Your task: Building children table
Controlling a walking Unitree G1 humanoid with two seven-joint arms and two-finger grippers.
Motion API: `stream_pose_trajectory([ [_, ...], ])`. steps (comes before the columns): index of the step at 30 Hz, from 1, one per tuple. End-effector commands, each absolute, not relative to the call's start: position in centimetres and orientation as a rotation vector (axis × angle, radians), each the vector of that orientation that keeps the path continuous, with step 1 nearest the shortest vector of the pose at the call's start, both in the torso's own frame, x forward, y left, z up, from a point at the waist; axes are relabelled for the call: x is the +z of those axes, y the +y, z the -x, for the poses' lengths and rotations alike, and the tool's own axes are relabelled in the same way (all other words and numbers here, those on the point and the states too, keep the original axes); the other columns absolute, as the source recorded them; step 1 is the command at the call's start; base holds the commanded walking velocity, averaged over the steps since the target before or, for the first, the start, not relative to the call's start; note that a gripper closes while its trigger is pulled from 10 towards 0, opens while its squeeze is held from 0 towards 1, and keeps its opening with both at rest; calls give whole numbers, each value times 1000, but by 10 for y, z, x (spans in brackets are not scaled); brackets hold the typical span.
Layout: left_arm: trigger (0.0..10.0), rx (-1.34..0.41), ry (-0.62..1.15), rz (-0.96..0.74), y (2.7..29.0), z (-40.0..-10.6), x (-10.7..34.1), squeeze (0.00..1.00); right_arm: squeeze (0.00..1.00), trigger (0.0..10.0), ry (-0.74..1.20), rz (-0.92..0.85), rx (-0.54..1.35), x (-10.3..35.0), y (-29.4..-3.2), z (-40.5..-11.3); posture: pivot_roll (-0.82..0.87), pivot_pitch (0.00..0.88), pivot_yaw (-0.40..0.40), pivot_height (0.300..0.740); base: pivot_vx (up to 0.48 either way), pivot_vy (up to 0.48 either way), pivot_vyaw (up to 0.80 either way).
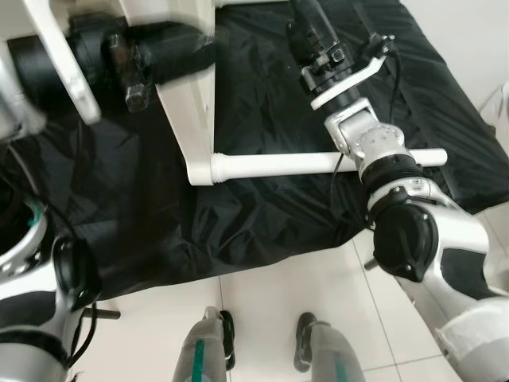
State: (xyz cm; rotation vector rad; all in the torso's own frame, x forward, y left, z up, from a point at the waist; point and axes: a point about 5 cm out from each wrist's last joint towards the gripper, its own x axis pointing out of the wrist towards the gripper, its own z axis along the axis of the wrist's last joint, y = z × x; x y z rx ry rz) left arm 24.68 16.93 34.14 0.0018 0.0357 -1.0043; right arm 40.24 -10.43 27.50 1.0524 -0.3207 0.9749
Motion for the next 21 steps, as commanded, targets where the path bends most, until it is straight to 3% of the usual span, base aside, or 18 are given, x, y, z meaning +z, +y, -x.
stream_pose_trajectory([
  [1,10000,-1052,16,-46,170,-241,342,0,0,10000,-306,-1042,995,275,-98,-402,71,158,108,740,0,0,0],
  [7,10000,-1045,16,-47,171,-241,340,0,0,10000,-303,-1038,990,274,-98,-403,68,149,105,740,0,0,0],
  [11,10000,-936,-26,-20,194,-255,343,0,0,10000,-314,-1013,970,276,-104,-404,51,128,108,740,0,0,0],
  [14,10000,-873,17,-27,225,-266,330,0,0,10000,-329,-1005,949,276,-113,-405,37,111,115,740,0,0,0],
  [21,10000,-819,107,-89,243,-277,308,0,0,10000,-331,-984,911,272,-124,-405,26,99,110,740,0,0,0],
])
